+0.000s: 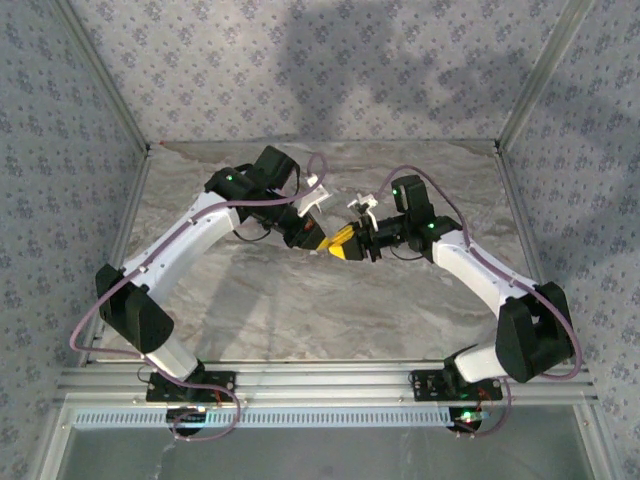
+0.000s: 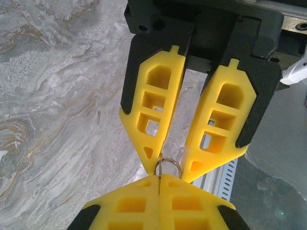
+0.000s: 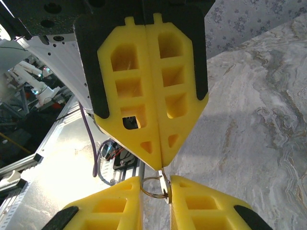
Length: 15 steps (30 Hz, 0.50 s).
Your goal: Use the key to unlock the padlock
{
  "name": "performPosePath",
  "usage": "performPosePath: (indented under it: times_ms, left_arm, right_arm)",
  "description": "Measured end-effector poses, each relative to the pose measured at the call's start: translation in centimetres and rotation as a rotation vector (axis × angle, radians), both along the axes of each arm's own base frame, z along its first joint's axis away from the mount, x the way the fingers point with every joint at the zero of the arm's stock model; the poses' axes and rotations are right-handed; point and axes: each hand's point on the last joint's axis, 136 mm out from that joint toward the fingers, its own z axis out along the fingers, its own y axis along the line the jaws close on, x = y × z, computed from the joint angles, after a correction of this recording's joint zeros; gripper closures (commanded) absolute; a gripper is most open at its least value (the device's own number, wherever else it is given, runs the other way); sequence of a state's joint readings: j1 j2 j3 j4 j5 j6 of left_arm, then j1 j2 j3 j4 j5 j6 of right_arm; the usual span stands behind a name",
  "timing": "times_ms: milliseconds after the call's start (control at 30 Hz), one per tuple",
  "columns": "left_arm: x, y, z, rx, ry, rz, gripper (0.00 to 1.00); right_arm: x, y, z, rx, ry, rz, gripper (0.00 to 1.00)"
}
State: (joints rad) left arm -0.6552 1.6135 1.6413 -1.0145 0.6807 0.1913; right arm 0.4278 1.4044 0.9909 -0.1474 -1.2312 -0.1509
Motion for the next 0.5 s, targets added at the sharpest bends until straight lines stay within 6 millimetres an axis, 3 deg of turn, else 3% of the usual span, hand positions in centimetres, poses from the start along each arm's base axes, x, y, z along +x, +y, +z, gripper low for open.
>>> performPosePath:
  times_ms: [167, 500]
  left_arm:
    - [0.03, 0.01, 0.0, 0.0, -0.001, 0.001, 1.0]
    - [0.03, 0.01, 0.0, 0.0, 0.0, 0.001, 1.0]
  right_arm:
    - [0.03, -0.01, -0.09, -0.004, 0.0, -0.003, 0.69]
    - [0.02, -0.01, -0.09, -0.004, 0.0, -0.002, 0.7]
